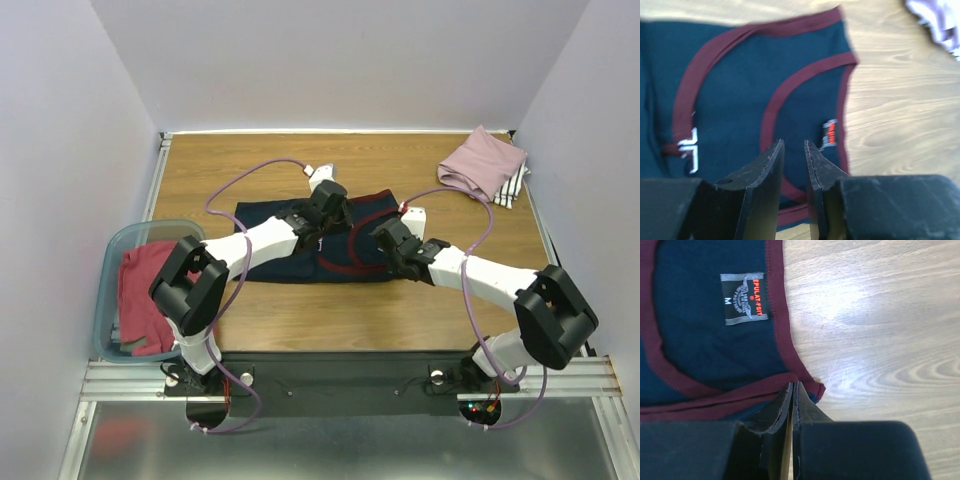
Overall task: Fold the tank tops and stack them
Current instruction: Fold the tank top
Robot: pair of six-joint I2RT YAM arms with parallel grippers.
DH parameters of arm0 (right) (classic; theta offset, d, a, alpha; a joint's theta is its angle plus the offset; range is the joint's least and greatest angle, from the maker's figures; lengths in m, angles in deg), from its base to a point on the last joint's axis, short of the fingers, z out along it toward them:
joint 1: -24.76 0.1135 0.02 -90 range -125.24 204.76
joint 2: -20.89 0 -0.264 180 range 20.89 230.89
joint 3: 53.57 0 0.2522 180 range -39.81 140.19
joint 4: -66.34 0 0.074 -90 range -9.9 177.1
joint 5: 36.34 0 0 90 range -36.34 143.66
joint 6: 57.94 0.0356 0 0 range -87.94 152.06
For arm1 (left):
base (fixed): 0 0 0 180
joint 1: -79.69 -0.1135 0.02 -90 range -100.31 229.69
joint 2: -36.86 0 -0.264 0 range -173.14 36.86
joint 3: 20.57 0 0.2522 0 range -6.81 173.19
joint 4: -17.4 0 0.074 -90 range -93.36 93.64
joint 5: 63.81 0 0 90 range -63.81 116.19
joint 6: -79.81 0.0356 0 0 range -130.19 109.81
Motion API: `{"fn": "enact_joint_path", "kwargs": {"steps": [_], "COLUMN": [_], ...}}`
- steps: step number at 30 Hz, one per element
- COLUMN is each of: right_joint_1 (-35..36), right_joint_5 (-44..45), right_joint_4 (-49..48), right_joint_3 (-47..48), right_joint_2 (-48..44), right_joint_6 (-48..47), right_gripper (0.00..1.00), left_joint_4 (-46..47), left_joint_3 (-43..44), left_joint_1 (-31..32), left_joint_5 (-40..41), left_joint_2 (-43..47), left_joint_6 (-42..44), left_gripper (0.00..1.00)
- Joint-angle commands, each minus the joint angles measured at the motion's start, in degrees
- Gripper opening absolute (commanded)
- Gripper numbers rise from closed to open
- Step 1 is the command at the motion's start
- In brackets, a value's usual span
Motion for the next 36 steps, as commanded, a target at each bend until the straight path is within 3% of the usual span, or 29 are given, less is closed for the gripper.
{"fn": "enact_joint_path", "kwargs": {"steps": [1,12,19,23,29,36], "right_joint_1": [-2.2,-6.1,-7.0,-7.0,-7.2,-14.4], "right_joint_5": [-3.5,-7.8,-9.8,-11.6,-12.5,-19.8], "right_joint_4": [-4.3,-9.5,-9.7,-9.6,-9.1,-8.9], "right_joint_3": [1.3,-5.1,-5.0,-2.3,3.0,14.0], "right_joint_2": [2.0,5.2,0.7,-1.8,-1.1,9.0], "right_joint_6": [-2.6,-2.8,-3.4,-4.5,-5.9,-7.6], "right_gripper": [0.06,0.06,0.23,0.40,0.57,0.57], "left_joint_4": [-0.1,2.4,3.8,3.7,4.0,6.1], "left_joint_3": [-2.5,-7.9,-8.3,-5.4,-0.7,5.6], "left_joint_1": [0.0,-0.3,-1.1,-1.8,-4.5,-6.9], "left_joint_5": [3.8,4.3,3.8,3.7,3.5,4.3], "left_joint_2": [2.9,3.3,3.9,3.7,1.8,-4.2], "left_joint_6": [-1.7,-3.1,-2.2,-0.7,0.2,2.8], "left_gripper": [0.34,0.34,0.34,0.34,0.34,0.34]}}
